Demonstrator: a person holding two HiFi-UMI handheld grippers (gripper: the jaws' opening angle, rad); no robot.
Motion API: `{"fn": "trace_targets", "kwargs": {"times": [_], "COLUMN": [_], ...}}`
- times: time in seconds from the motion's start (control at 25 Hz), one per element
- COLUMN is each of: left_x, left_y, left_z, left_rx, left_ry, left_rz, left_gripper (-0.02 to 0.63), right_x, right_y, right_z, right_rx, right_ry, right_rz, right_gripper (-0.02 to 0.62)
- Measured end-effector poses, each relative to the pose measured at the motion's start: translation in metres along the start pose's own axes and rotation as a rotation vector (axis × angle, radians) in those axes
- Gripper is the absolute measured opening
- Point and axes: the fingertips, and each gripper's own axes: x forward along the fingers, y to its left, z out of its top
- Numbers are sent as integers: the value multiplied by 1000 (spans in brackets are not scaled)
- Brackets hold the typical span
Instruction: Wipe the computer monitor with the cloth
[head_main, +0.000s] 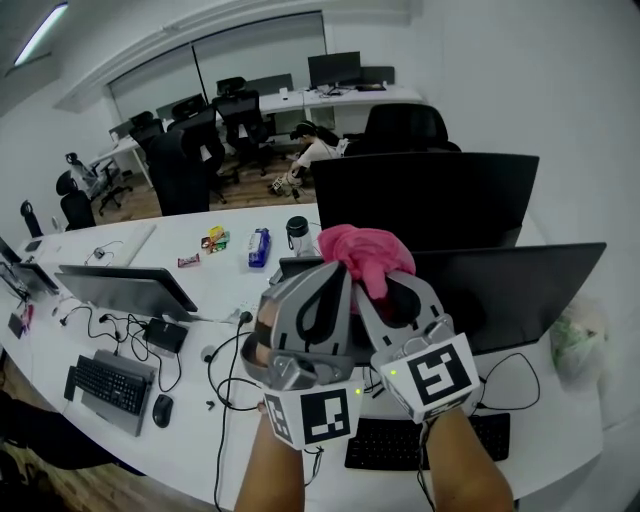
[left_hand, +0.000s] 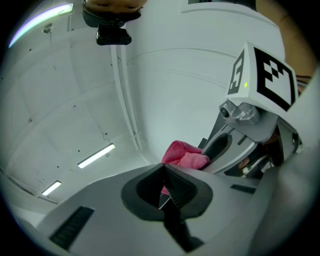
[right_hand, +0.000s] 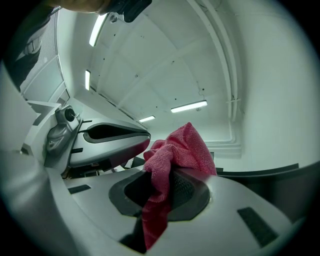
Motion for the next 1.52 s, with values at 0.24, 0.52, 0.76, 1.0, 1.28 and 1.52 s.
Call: {"fn": "trace_targets", "kwargs": {"times": [0.24,0.52,0.76,1.0,1.28,1.52], "left_x": [14,38,60,76,79,83], "left_y": [-25,-67,-101,-125,-143,-149], "left_z": [22,49,80,105,120,123], "left_rx": [17,26,22,17,9,-9], "left_ry": [8,18,-3,-23,-31,-35], "left_rz": [-14,-35,-50,-64,-67,-79], "left_gripper": [6,6,6,6,6,5], "right_x": [-24,-62,-97,-124,-140,-145], "right_y": [-28,-73,-114,-145,-156,-159], "right_z": [-5,-11,-16,-18,-19,-11], "right_rx": [7,8,5,0,6,-10], "right_ry": [-1,-2,5,8,5,-33], "right_rz": [-5,-29,-66,-105,-117,-117], "right_gripper": [63,64,63,63,63,63]}}
